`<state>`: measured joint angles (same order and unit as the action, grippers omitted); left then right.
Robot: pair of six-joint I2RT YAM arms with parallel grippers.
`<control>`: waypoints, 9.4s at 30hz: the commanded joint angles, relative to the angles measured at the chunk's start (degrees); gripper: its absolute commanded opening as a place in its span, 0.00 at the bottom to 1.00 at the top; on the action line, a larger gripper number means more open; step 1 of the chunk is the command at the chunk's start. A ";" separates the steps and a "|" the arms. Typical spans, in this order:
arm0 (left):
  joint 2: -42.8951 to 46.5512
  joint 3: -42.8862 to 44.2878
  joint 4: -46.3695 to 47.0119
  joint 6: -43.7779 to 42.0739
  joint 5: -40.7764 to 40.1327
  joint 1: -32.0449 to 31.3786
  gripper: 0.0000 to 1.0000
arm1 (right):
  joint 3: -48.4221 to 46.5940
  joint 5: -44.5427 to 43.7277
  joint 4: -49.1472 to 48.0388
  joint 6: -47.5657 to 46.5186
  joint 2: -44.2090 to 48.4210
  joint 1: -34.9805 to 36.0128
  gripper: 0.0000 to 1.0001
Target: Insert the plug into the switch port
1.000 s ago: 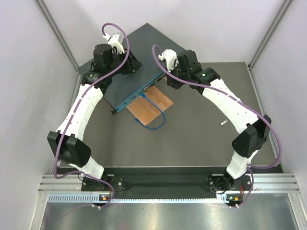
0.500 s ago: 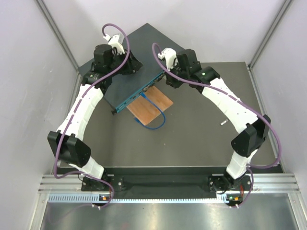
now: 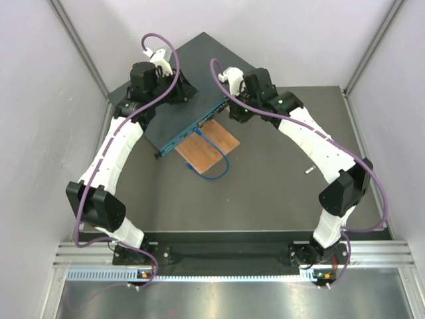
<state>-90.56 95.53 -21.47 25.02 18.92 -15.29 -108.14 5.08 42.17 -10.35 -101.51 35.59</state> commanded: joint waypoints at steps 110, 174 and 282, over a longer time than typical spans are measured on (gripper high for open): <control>0.91 -1.48 3.10 0.74 2.00 0.61 0.45 | 0.56 15.13 -10.53 4.63 0.44 -5.97 0.22; 2.76 0.27 4.87 -2.33 11.39 2.98 0.69 | 13.91 27.69 -17.41 6.49 15.11 -20.90 0.48; 2.41 -4.65 5.56 -9.03 21.08 -9.76 0.87 | 32.82 14.33 20.75 -95.50 -6.68 -38.23 0.00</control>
<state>-88.66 90.80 -20.05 13.69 40.84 -24.91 -73.08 15.05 59.81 -110.87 -107.77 -3.16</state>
